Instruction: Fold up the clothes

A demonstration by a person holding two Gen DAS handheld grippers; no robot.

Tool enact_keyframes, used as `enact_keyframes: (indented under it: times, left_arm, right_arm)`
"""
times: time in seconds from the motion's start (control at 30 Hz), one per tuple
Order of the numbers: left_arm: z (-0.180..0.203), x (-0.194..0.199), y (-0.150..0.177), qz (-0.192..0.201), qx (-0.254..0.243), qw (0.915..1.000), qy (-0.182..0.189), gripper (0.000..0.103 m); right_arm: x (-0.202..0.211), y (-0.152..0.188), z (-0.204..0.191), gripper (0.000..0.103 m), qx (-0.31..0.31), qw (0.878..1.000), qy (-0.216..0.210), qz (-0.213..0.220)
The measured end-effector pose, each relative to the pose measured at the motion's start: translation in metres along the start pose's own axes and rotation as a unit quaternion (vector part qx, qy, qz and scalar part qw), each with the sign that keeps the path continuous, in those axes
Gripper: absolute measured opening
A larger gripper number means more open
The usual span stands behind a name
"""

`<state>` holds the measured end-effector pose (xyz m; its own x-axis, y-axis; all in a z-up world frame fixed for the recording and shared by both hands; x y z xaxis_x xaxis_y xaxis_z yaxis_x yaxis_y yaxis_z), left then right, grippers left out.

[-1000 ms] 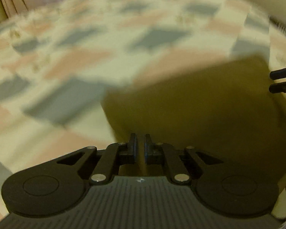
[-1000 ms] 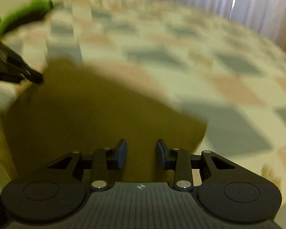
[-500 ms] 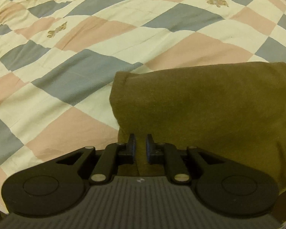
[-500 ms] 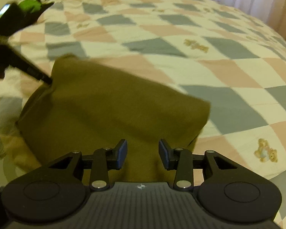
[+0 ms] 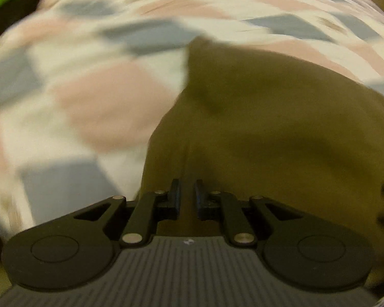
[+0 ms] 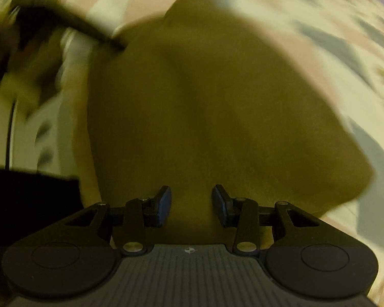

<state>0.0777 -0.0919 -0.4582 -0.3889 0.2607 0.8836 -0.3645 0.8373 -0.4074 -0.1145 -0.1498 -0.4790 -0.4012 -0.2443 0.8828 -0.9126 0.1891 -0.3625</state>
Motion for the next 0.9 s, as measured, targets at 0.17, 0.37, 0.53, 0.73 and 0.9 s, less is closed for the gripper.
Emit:
enact_keyframes:
  times: [0.17, 0.37, 0.53, 0.73, 0.9]
  left_arm:
    - [0.009, 0.058, 0.019, 0.025, 0.115, 0.9895, -0.084, 0.009]
    - [0.070, 0.060, 0.068, -0.002, 0.153, 0.9840, -0.091, 0.011]
    - [0.093, 0.094, 0.088, 0.022, 0.171, 0.9793, -0.105, 0.011]
    - [0.166, 0.132, 0.130, 0.060, -0.016, 0.9856, -0.157, 0.020]
    - [0.263, 0.128, 0.178, 0.167, -0.311, 0.9141, -0.199, 0.034]
  right_arm:
    - [0.039, 0.002, 0.009, 0.040, 0.072, 0.991, -0.093, 0.066]
    - [0.015, 0.031, 0.019, 0.040, 0.153, 0.983, -0.094, 0.022]
    - [0.057, 0.011, 0.032, 0.041, 0.201, 0.971, -0.113, 0.054]
    - [0.096, 0.031, 0.070, 0.044, 0.346, 0.936, -0.055, 0.040]
    - [0.096, 0.065, 0.092, 0.050, 0.484, 0.874, 0.008, 0.028]
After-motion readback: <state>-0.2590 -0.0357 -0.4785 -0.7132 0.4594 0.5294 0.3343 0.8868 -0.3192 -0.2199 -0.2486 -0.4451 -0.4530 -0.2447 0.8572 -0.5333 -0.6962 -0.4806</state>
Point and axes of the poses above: each gripper's, at about its wrist camera, not at the fingertips, and x roughly against the way its jaws point, z to its right, y to its underside, the point moved 8 cm from there along -x, roughly the way its jaws point, and after that the axes turned 10 degrees about -y, right-handed, at the moved point
